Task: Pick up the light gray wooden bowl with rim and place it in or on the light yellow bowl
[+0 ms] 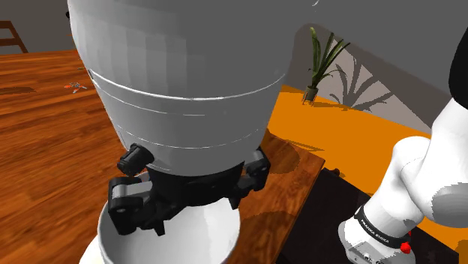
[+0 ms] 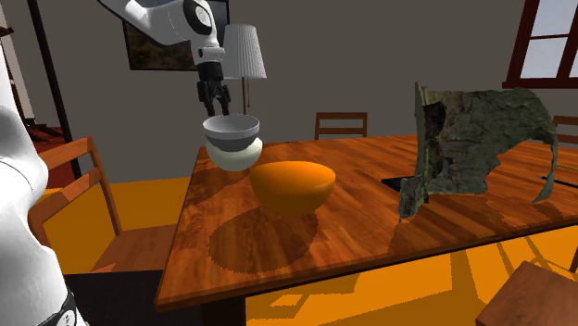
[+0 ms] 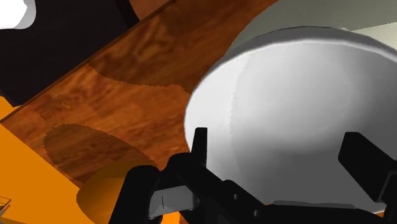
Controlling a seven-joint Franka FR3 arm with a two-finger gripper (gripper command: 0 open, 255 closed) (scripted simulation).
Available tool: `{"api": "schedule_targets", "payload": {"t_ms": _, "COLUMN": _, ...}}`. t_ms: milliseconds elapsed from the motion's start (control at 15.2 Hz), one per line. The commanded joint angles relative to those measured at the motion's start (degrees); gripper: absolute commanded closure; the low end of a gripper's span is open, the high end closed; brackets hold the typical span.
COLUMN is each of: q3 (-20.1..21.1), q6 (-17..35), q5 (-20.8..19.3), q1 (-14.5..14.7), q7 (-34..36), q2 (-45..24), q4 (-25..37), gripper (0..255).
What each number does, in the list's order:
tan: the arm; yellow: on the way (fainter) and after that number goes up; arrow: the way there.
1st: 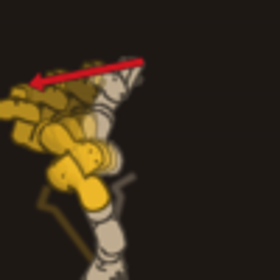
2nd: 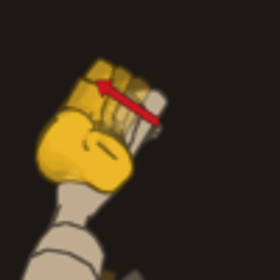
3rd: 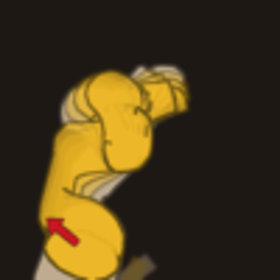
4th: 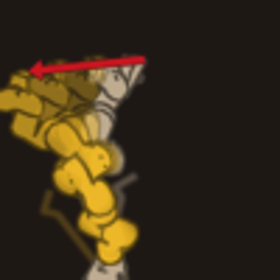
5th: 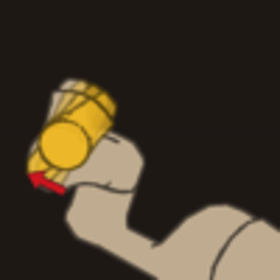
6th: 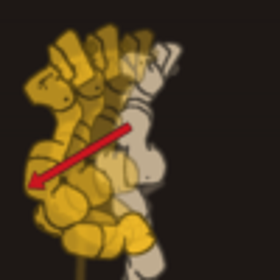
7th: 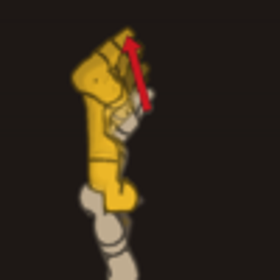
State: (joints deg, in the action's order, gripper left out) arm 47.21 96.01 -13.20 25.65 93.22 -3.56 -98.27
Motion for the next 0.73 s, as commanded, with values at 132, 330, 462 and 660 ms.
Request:
{"api": "schedule_targets", "payload": {"t_ms": 132, "q3": 0.83, "q6": -7.13, "q5": -1.15, "q1": 1.39, "q7": 0.64, "q2": -1.84, "q4": 8.08, "gripper": 0}}
{"api": "schedule_targets", "payload": {"t_ms": 330, "q3": 0.81, "q6": -7.13, "q5": -1.14, "q1": 1.41, "q7": 0.63, "q2": -1.83, "q4": 8.07, "gripper": 0}}
{"api": "schedule_targets", "payload": {"t_ms": 462, "q3": 0.81, "q6": -7.13, "q5": -1.14, "q1": 1.42, "q7": 0.64, "q2": -1.83, "q4": 8.08, "gripper": 0}}
{"api": "schedule_targets", "payload": {"t_ms": 660, "q3": 0.81, "q6": -7.13, "q5": -1.14, "q1": 1.42, "q7": 0.64, "q2": -1.83, "q4": 8.08, "gripper": 0}}
